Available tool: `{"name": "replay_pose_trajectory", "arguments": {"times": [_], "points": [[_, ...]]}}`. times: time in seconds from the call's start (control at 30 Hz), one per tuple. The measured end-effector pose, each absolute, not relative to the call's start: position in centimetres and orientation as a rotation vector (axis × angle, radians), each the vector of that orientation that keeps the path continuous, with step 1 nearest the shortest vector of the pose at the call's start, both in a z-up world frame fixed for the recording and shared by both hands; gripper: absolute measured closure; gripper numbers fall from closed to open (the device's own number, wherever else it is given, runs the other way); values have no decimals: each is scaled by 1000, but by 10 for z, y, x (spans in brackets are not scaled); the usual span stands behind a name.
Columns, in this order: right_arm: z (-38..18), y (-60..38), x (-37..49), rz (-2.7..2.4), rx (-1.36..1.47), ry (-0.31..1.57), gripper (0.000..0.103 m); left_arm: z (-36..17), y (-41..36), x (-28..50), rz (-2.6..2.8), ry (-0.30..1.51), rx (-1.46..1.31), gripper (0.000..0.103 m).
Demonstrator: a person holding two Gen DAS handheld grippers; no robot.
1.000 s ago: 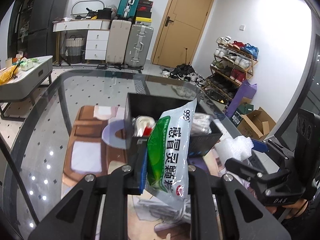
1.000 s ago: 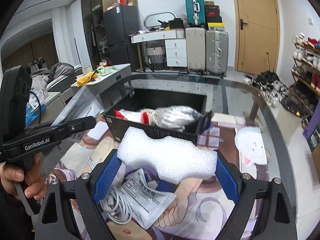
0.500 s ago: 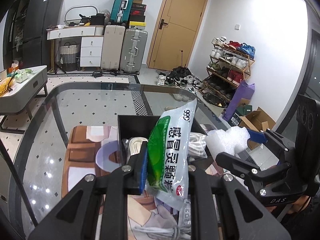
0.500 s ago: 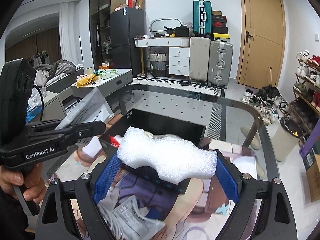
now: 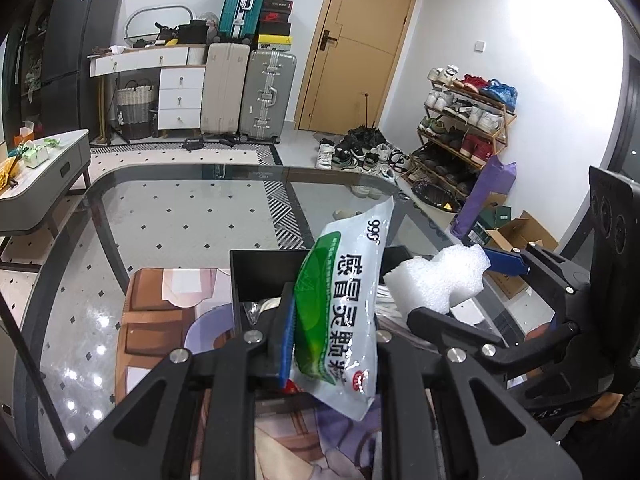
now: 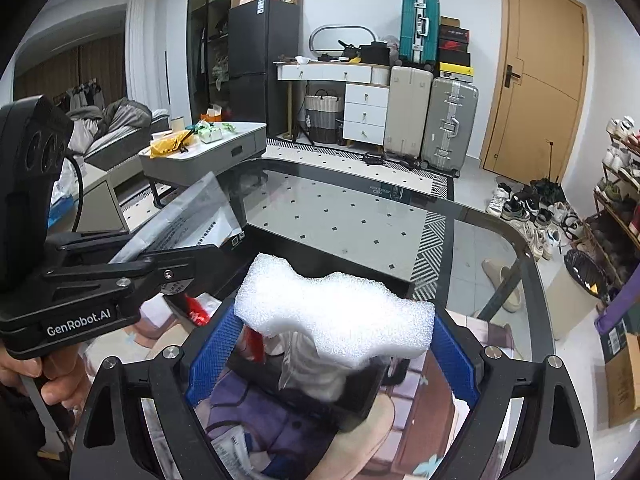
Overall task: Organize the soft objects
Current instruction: 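Carry the green packet and white foam over the black box, then open both grippers to drop the green packet and foam into the box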
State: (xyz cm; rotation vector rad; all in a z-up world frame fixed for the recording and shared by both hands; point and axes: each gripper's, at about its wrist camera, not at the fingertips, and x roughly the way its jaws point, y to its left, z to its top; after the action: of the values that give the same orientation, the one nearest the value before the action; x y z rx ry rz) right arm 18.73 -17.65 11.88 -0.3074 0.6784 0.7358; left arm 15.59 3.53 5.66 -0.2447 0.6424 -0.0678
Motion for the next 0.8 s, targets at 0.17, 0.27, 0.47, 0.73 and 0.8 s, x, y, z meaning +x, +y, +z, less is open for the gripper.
{"name": "replay_pose_trajectory", "arguments": {"times": [0.17,0.27,0.47,0.73,0.8], "points": [[109,-164,202,752,-345,689,12,50,37,168,-62,663,-242,86],[102,-157,209,760,-358,699,12,49,35,173,-60,669,-238,86],[90,-151,220,766,-379,714,12,44,37,183,-53,686,-243,86],[75,-141,227,777,-438,738,12,38,37,190,-47,705,-241,86],[72,-137,229,777,-451,744,12,36,38,191,-47,709,-243,86]]}}
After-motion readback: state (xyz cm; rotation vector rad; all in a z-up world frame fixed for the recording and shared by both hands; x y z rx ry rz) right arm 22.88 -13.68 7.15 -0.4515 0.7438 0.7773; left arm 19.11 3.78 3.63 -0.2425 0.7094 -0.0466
